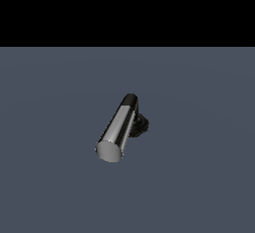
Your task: Turn on the faucet by rotating a designated handle.
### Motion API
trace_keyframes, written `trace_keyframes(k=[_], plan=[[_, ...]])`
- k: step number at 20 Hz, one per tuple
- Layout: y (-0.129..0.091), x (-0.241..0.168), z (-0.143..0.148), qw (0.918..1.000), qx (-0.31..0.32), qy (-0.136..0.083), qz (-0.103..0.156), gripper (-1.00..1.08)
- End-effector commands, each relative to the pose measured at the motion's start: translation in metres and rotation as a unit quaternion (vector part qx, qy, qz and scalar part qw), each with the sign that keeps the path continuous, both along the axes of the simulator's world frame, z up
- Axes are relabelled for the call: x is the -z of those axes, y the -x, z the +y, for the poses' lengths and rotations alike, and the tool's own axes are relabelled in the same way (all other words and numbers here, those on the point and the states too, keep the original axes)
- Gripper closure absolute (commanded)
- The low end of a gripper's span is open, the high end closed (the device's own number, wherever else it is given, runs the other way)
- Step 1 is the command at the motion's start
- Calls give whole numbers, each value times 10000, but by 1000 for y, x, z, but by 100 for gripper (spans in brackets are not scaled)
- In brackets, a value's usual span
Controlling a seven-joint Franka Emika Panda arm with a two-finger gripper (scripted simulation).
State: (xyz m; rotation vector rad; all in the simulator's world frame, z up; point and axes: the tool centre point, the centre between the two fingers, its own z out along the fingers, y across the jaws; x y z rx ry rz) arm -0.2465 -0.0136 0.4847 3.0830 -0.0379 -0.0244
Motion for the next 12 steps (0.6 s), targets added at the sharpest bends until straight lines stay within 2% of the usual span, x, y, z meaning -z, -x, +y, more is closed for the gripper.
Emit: trace_keyframes(k=[1, 12], plan=[[0, 0, 0, 10000, 0, 0, 0, 108], [-2, 29, 7, 10000, 38, -21, -7, 108]])
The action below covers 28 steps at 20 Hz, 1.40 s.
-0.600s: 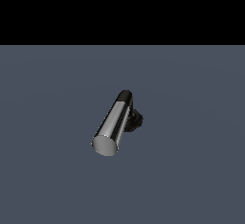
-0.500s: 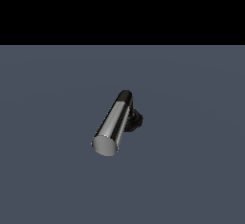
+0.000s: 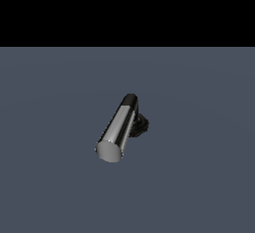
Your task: Turn on the faucet by rotating a designated handle.
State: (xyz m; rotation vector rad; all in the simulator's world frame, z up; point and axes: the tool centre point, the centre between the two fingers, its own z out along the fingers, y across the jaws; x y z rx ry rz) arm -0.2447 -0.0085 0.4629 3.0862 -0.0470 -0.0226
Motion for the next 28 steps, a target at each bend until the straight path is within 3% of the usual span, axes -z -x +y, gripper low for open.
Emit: trace_keyframes(k=[1, 28], plan=[[-1, 12, 3, 10000, 17, -9, -1, 108], [-23, 224, 56, 9994, 287, -168, -54, 108]])
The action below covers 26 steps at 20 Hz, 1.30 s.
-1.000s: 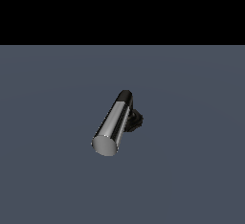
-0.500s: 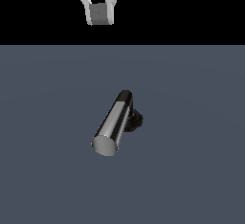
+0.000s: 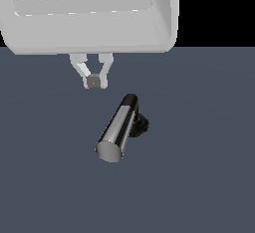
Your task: Turn on the faucet by rotating a designated handle.
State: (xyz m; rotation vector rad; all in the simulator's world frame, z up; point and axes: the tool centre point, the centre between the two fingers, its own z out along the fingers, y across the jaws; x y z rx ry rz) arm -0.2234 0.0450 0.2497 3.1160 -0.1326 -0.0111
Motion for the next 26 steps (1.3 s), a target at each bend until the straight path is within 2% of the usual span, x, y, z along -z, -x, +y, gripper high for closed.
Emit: trace_keyframes(k=[1, 15, 26], plan=[[-2, 18, 5, 10000, 22, -15, -8, 108], [-17, 106, 31, 9999, 120, -94, -30, 108], [-26, 142, 42, 9998, 159, -122, -39, 108]])
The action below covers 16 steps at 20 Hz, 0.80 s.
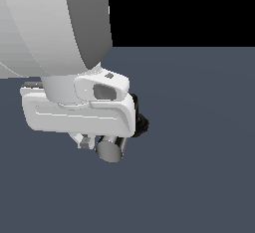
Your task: Turn on the faucet by rotating a designated handle.
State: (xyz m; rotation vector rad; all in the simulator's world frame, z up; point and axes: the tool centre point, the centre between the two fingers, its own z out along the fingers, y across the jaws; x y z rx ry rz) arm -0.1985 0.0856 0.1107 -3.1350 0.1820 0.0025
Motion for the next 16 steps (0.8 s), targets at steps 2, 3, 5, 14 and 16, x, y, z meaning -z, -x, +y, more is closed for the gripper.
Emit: trace_keyframes(k=[2, 3, 5, 14, 16], plan=[[-2, 6, 2, 10000, 7, -4, -6, 108], [-2, 7, 2, 10000, 7, -4, -6, 108], [-3, 7, 2, 10000, 10, 0, -7, 108], [-2, 7, -11, 10000, 11, 3, -7, 108], [-2, 7, -20, 10000, 11, 3, -7, 108]])
